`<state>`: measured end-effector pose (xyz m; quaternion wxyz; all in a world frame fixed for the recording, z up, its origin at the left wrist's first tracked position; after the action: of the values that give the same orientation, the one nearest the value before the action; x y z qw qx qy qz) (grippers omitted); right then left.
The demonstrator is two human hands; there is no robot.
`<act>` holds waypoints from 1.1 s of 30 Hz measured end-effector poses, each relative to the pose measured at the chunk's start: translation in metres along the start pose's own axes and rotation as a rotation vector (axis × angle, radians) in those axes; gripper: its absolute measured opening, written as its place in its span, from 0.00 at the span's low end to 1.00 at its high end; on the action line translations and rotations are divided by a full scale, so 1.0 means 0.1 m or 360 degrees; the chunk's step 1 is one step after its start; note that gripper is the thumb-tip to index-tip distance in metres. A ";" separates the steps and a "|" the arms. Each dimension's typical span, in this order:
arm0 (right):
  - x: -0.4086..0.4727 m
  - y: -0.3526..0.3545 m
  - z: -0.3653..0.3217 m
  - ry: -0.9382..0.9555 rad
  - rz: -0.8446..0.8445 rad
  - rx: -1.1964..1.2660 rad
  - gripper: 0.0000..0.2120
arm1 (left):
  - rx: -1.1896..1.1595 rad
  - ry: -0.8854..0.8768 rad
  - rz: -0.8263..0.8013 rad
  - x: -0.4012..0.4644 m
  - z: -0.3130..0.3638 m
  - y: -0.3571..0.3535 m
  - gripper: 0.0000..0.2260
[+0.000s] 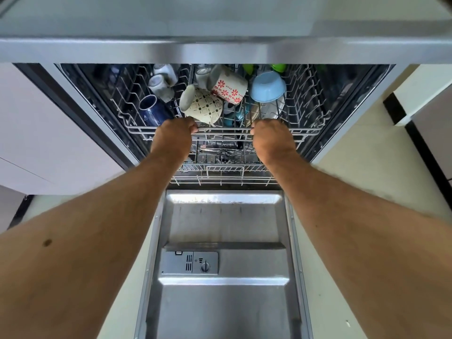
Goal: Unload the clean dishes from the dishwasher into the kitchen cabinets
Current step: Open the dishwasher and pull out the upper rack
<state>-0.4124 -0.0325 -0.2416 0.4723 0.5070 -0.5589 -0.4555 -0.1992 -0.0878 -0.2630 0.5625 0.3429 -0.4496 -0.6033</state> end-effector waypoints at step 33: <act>-1.82 -0.05 -0.28 -0.0010 -0.0004 -0.0202 0.11 | -0.0206 -0.0108 0.0034 -1.97 -0.11 0.13 0.09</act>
<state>-0.3768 0.1482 -0.2543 0.5013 0.4753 -0.5297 -0.4922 -0.1580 0.1055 -0.2732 0.5743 0.2803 -0.4322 -0.6362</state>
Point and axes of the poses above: each hand's wrist, its own x-axis towards the middle knuckle, its own y-axis out of the back of the hand, z = x × y, the point moved 2 cm from there along x, towards the middle knuckle
